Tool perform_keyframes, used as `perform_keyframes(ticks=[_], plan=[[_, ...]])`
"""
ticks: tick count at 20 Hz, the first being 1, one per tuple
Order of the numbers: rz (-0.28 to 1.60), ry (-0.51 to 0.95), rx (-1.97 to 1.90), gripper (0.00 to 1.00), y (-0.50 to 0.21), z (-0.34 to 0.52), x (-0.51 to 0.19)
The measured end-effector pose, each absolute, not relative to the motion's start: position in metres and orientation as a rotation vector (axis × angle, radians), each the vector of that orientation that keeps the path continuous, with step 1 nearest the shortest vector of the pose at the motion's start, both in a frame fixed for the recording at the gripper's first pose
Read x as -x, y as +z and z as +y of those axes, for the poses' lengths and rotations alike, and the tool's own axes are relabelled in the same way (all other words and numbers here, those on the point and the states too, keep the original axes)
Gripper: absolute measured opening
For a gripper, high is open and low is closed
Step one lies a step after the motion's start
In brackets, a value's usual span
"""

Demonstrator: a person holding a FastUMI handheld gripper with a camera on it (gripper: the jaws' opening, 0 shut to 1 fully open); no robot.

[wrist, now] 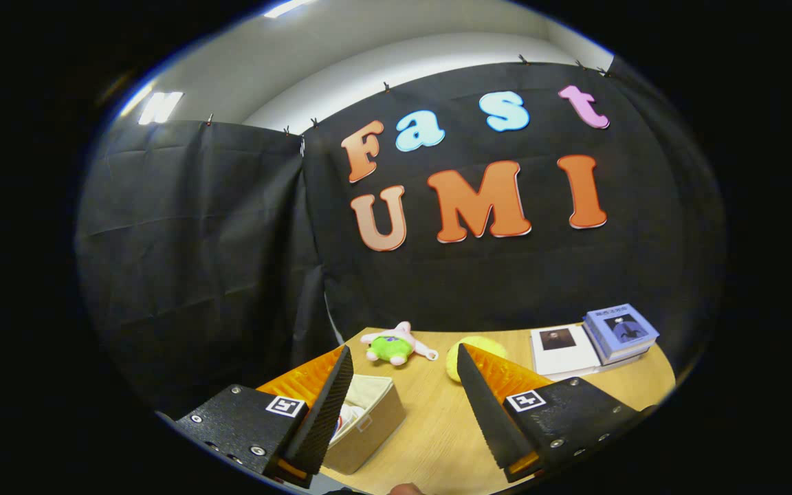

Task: Open the storage box then place both shoes into the box .Put the left shoe in first, then the right shoe, with the right side of both shoes facing outward in a uniform manner.

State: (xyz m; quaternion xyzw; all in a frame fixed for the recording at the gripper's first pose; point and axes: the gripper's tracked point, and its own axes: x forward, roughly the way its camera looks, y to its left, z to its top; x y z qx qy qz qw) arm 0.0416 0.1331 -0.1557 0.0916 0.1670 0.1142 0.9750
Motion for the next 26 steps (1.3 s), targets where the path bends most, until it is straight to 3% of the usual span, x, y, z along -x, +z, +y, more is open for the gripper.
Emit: perform_keyframes(ticks=[12,26], plan=[[0.023,0.066,-0.029,0.94,-0.043,0.036,0.009],[-0.061,-0.066,0.069,0.97,0.008,-0.001,0.031]])
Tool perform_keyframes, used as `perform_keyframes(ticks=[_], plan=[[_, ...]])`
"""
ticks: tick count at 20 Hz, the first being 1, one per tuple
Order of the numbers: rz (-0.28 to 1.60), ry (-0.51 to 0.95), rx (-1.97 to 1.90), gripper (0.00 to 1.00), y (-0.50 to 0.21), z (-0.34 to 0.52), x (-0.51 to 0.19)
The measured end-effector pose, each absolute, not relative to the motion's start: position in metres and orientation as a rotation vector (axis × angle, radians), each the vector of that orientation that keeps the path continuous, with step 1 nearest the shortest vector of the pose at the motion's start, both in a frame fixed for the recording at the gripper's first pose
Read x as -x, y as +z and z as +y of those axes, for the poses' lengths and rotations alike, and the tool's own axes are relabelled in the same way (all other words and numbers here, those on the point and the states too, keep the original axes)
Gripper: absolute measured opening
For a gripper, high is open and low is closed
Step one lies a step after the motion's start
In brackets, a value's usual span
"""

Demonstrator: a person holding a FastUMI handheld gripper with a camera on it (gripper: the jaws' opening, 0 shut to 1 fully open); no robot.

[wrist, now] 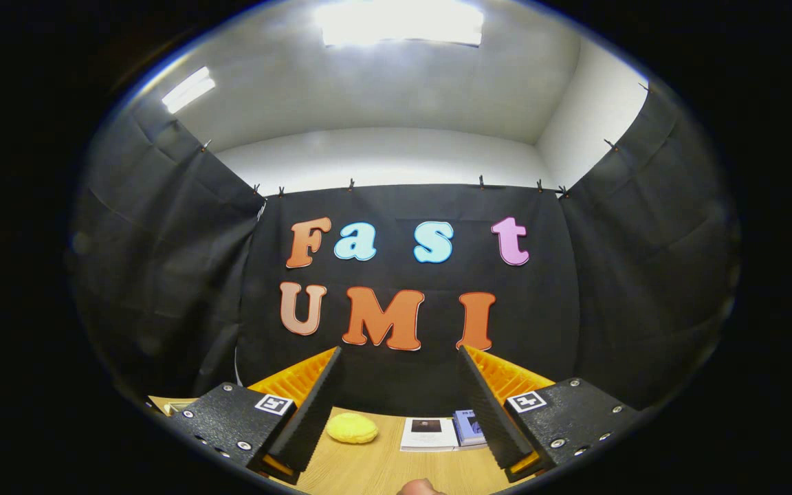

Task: Open the storage box then place both shoes into the box .Put the left shoe in first, then the right shoe, with the right side of both shoes facing outward in a uniform manner.

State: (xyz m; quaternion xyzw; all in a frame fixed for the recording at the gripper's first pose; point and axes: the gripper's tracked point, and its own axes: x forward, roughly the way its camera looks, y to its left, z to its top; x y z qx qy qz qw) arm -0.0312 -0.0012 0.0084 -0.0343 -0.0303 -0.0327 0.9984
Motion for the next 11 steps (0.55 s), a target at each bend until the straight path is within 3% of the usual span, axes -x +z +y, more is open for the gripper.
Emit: perform_keyframes(ticks=[11], plan=[[-0.021,-0.081,0.108,0.98,0.0066,-0.0085,0.0297]])
